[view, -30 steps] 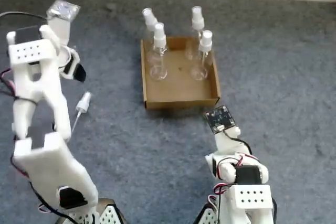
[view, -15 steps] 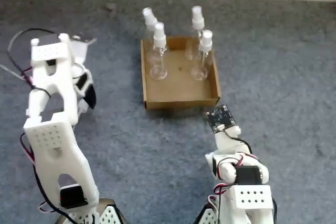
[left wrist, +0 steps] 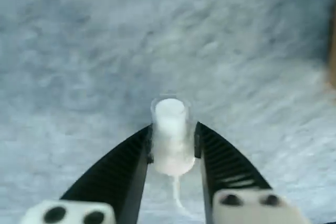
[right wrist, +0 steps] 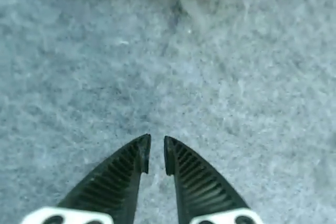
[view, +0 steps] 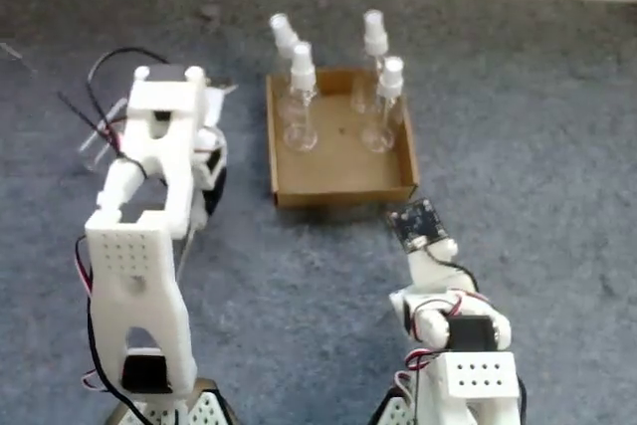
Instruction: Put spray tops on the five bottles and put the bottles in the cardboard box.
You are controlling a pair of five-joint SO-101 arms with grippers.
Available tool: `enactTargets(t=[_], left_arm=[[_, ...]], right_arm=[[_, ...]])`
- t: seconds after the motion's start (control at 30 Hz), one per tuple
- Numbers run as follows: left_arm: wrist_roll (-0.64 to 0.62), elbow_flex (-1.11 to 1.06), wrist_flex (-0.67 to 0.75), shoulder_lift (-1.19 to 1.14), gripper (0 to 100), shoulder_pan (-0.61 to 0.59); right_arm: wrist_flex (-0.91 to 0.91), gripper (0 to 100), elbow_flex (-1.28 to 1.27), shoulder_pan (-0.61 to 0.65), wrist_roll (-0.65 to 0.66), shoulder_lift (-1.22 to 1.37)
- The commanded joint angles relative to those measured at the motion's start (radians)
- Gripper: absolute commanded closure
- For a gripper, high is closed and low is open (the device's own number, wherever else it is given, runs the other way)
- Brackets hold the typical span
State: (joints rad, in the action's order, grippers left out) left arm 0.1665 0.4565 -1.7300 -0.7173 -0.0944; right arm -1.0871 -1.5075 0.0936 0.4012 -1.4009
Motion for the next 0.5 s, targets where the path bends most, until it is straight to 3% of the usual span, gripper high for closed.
enactTargets(t=[0.0,0.2,0.3,0.47], left_arm=[[-0.037,0.05,-0.02,0.013,91,0.065],[-0.028,0.053,-0.023,0.148,82,0.022],[0.075,0.054,-0.018,0.274,78,-0.012],[0.124,0.157,-0.015,0.372,77,-0.16]], right_arm=[[0.021,99.3,0.007,-0.01,0.008,-0.008],[0.021,99.3,0.007,-0.012,0.008,-0.008],[0.021,99.3,0.007,-0.012,0.008,-0.008],[0.021,99.3,0.007,-0.012,0.008,-0.008]])
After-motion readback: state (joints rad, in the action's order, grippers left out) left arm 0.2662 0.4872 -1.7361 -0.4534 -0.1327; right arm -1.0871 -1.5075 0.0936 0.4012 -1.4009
